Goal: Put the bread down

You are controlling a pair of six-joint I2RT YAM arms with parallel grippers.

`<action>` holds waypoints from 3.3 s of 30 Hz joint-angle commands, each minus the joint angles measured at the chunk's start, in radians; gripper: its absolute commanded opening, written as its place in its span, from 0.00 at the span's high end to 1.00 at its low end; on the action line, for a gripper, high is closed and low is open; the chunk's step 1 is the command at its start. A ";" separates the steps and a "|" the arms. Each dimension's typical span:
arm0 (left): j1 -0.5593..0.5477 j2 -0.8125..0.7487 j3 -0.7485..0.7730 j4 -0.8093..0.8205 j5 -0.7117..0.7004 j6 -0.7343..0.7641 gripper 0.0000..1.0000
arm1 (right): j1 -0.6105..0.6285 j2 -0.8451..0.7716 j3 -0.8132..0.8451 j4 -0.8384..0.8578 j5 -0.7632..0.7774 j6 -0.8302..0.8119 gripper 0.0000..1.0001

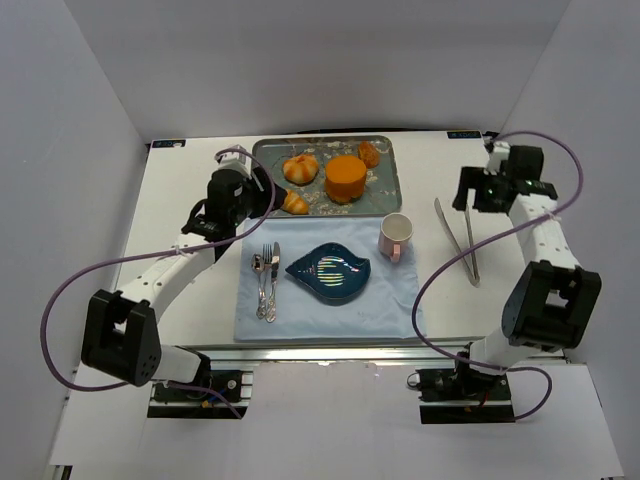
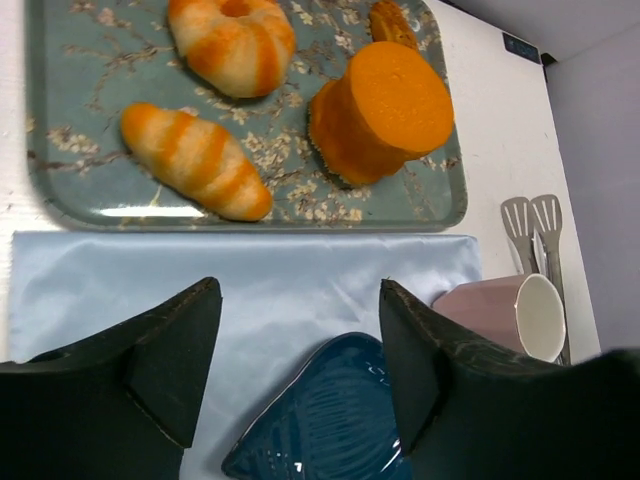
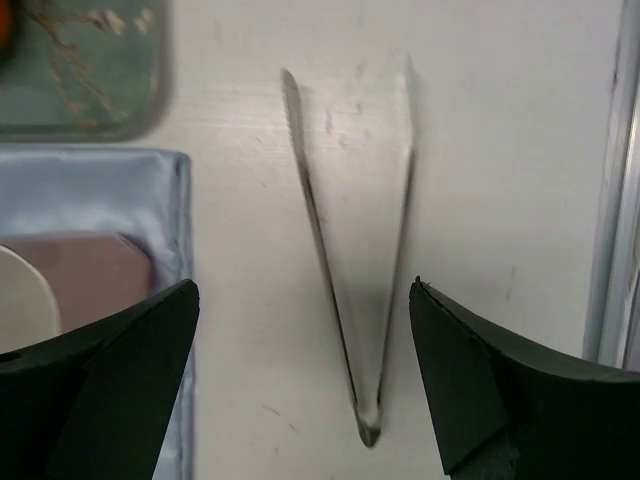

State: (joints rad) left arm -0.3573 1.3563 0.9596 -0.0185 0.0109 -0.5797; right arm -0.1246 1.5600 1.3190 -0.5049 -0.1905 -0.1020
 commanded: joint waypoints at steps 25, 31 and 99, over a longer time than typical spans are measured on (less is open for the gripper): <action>0.008 0.007 0.024 0.058 0.061 0.006 0.28 | -0.121 -0.008 -0.333 0.195 -0.090 -0.260 0.11; 0.009 0.018 0.025 0.052 0.069 0.006 0.28 | -0.066 0.029 -0.359 0.229 -0.006 -0.251 0.11; 0.038 -0.083 0.001 -0.029 0.003 0.007 0.28 | 0.336 0.353 0.644 -0.231 -0.397 -0.243 0.63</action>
State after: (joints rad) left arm -0.3233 1.3289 0.9730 -0.0254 0.0372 -0.5690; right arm 0.1833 1.9018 1.8992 -0.7132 -0.5518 -0.3706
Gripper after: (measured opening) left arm 0.723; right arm 0.367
